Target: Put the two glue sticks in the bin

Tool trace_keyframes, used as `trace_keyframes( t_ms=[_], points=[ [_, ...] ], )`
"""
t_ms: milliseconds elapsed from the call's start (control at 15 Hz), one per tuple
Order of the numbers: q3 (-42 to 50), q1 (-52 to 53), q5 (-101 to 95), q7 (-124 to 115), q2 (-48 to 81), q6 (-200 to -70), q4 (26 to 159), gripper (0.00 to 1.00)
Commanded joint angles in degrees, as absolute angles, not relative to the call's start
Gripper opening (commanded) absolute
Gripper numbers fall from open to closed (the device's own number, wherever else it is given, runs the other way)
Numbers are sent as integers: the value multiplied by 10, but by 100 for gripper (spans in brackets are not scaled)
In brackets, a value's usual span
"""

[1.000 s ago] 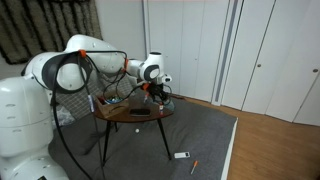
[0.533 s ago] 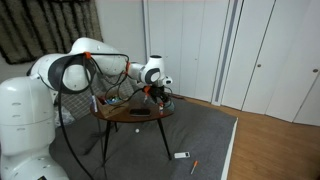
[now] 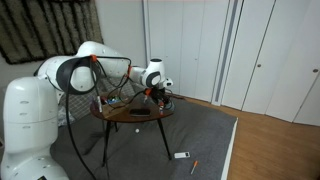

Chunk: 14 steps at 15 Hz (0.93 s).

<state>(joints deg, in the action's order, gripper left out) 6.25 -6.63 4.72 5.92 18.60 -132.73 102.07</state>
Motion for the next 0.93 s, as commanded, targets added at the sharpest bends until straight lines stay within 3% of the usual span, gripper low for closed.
trace_keyframes(
  t_ms=[0,133,200,267,533,867],
  points=[
    [53,-72,50,51,205,-1342,999,59],
    [51,-72,51,53,212,-1347,994,58],
    [49,-72,52,54,215,-1349,991,52],
    [49,-72,51,54,218,-1351,989,34],
    [42,-68,48,55,219,-1344,980,8],
    [31,-47,22,54,206,-1318,931,8]
  ],
)
